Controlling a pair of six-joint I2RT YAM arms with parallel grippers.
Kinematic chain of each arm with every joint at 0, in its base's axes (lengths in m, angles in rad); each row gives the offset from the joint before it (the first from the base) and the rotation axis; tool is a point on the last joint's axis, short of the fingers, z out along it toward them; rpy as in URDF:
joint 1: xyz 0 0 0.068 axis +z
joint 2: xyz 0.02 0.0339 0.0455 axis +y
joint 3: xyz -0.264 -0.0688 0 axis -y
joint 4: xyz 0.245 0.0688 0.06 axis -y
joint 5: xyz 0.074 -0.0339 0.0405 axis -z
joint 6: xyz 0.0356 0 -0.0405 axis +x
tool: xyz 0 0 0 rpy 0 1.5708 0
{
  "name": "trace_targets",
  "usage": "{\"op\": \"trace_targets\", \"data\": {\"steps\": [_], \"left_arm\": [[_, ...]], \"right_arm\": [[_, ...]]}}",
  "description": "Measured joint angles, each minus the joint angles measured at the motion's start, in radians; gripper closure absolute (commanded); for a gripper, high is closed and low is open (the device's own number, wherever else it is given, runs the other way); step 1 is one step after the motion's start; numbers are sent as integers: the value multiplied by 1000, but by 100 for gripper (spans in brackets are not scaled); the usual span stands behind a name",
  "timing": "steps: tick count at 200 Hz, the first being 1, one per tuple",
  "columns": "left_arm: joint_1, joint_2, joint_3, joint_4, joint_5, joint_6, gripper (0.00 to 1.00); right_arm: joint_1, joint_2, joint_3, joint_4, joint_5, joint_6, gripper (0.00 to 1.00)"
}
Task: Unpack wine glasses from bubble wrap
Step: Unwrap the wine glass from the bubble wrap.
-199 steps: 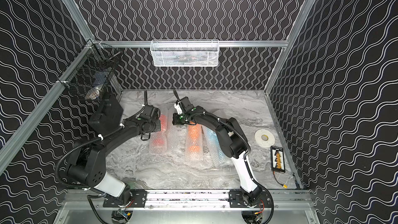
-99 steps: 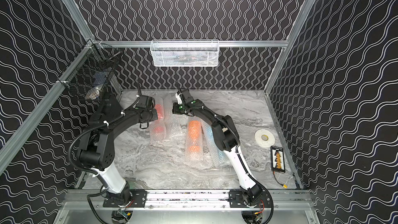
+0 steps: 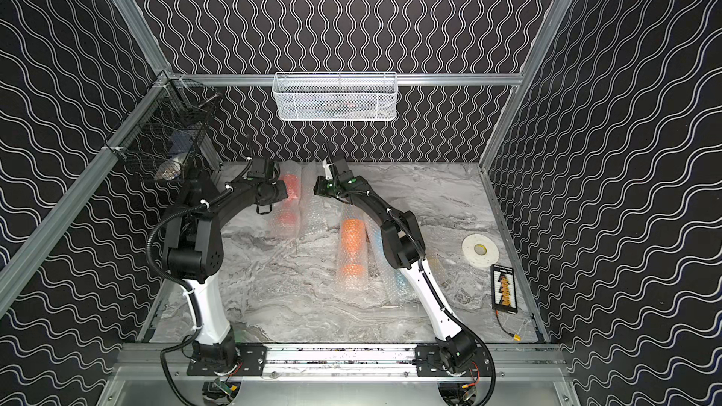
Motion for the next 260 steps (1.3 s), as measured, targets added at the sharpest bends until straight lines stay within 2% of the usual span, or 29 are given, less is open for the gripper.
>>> {"op": "trace_targets", "data": {"steps": [42,98,111,123,140,157,190,235,260], "left_arm": [[10,71,87,-22,26,1,100],[18,132,143,-31,64,3,100],[18,137,154,-30,84,3,92],[18,137,159,-30,85,3,87],[18,136,161,-27,85,3,80],[18,120,161,-44,84,7,72],[19,24,161,-63,77,24,69],[13,-108,71,-61,125,21,68],[-39,-122,46,-76,152,19,68]], "right_arm": [[-41,81,110,11,-5,50,96],[-53,83,105,20,-27,60,92],[-53,82,97,26,-32,53,88],[-55,79,82,27,-34,54,78],[-59,71,60,27,-35,52,77],[-63,59,44,27,-35,53,71],[-63,21,29,24,-35,39,64],[-68,-89,-55,6,-46,0,64],[-71,-112,-94,0,-72,-4,65]]}}
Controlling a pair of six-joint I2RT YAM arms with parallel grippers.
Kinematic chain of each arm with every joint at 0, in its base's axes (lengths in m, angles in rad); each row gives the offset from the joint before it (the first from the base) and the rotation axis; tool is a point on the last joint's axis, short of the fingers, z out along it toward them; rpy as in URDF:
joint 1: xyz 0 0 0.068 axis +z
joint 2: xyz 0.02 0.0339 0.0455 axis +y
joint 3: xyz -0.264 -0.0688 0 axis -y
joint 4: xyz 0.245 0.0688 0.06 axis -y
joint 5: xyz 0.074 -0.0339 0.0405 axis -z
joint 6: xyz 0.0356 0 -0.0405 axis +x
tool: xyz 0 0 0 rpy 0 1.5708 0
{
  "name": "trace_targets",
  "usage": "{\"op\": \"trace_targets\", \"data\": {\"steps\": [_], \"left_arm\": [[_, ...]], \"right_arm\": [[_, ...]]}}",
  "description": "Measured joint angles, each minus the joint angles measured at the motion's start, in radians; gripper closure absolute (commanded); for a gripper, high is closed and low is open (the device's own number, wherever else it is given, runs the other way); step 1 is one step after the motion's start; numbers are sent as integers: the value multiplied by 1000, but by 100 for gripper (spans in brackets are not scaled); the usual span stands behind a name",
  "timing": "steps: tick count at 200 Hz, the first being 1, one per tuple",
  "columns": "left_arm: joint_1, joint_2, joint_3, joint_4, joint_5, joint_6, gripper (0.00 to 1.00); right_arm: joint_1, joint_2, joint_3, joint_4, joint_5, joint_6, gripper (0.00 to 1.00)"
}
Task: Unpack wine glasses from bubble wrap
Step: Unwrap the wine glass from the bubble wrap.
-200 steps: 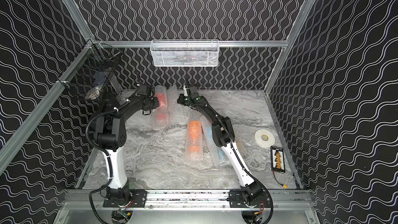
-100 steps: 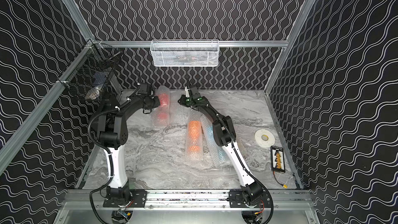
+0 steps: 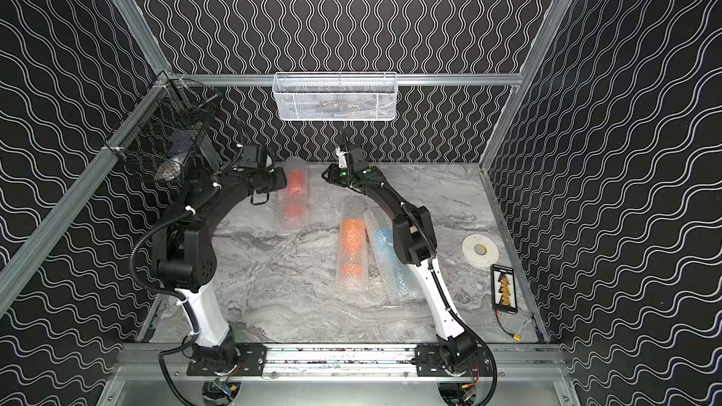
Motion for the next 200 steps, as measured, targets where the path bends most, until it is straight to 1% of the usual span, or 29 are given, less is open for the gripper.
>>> {"op": "trace_targets", "data": {"steps": [24,69,102,126,157,200], "left_arm": [[-53,2,5,-23,24,-1,68],[-80,53,6,-44,21,-19,69],[-80,114,24,-82,20,-19,69],[-80,140,52,-101,1,-19,69],[-64,144,58,-128,-31,-19,70],[-27,140,59,-161,-99,-13,72]], "right_arm": [[10,11,-3,-32,-32,0,66],[52,103,102,-109,-51,-3,68],[73,167,161,-155,-32,-22,69],[74,189,166,-190,3,-32,69],[72,194,166,-203,34,-48,69],[73,193,156,-191,38,-52,69]]}}
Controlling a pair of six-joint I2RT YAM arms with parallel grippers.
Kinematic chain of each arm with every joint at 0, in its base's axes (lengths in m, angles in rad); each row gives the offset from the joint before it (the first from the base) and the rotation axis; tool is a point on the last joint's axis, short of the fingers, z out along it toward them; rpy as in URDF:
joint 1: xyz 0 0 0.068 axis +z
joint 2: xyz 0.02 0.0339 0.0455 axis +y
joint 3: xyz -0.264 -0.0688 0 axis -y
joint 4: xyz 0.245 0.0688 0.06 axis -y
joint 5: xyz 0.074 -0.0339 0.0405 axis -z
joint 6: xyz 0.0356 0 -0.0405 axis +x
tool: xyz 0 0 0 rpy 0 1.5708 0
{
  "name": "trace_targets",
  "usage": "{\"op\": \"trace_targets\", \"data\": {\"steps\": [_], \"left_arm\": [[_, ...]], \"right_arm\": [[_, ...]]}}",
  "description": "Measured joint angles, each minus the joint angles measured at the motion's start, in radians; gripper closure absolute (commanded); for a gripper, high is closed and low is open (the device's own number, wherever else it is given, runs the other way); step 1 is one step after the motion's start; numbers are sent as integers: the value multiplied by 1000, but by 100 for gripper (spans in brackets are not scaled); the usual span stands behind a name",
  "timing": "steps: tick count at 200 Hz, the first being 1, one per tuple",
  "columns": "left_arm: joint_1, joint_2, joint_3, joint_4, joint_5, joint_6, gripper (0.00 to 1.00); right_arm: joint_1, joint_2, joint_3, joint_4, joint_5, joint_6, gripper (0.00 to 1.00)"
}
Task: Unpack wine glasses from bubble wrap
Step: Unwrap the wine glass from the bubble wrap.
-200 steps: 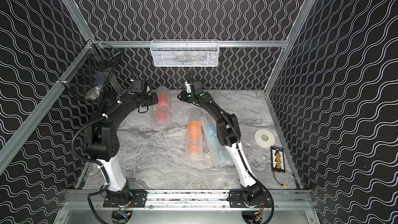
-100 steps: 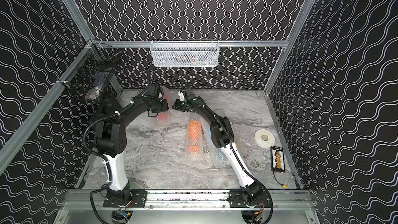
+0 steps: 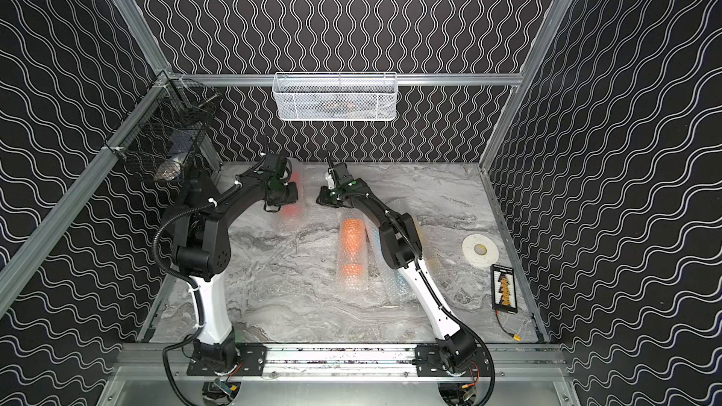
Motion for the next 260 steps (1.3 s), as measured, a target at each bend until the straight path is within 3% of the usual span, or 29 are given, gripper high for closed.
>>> {"op": "trace_targets", "data": {"steps": [59,98,142,178,260], "left_arm": [[73,-24,58,-67,-114,22,71],[65,-124,24,-52,-84,23,69],[-82,-105,8,-71,-53,24,62],[-174,-28,61,-134,-147,57,44],[-204,76,157,-254,-364,104,45]], "right_arm": [[2,-18,-35,20,0,0,69],[2,-22,-45,27,0,1,69],[2,-27,-54,34,-1,3,68],[2,-46,-90,49,0,3,68],[2,-50,-97,53,-1,3,68]]}}
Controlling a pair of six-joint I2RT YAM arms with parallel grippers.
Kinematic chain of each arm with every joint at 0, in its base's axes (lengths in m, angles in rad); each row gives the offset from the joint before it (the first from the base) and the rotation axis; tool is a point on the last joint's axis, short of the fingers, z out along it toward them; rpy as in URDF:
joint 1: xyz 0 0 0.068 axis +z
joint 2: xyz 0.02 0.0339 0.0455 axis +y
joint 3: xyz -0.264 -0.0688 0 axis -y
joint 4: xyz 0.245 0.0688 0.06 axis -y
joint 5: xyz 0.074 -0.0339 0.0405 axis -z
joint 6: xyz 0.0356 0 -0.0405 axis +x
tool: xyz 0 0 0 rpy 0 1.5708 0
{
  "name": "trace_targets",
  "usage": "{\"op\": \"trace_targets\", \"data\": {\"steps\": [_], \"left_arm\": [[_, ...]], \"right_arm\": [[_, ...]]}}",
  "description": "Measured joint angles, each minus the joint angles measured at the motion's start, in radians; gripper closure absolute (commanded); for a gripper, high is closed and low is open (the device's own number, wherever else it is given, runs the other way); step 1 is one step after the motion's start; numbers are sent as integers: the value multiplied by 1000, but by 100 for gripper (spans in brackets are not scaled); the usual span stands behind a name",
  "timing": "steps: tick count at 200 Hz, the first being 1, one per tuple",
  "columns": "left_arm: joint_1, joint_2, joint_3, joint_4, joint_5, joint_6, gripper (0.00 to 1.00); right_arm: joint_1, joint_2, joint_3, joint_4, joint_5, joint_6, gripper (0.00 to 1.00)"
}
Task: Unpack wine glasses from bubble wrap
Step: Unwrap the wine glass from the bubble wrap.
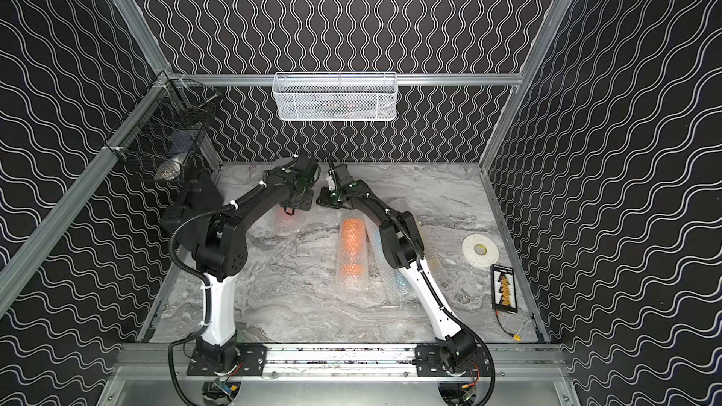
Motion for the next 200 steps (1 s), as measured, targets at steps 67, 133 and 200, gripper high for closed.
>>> {"op": "trace_targets", "data": {"steps": [67,133,200], "left_arm": [[1,35,-4,-24,-50,3,80],[27,7,-24,-18,-56,21,100],[6,-57,-48,30,-26,24,48]], "right_arm": [[-1,-4,-14,12,-7,0,68],[-2,-11,-29,23,-11,0,68],[-2,-14,-35,25,-12,3,68]]}}
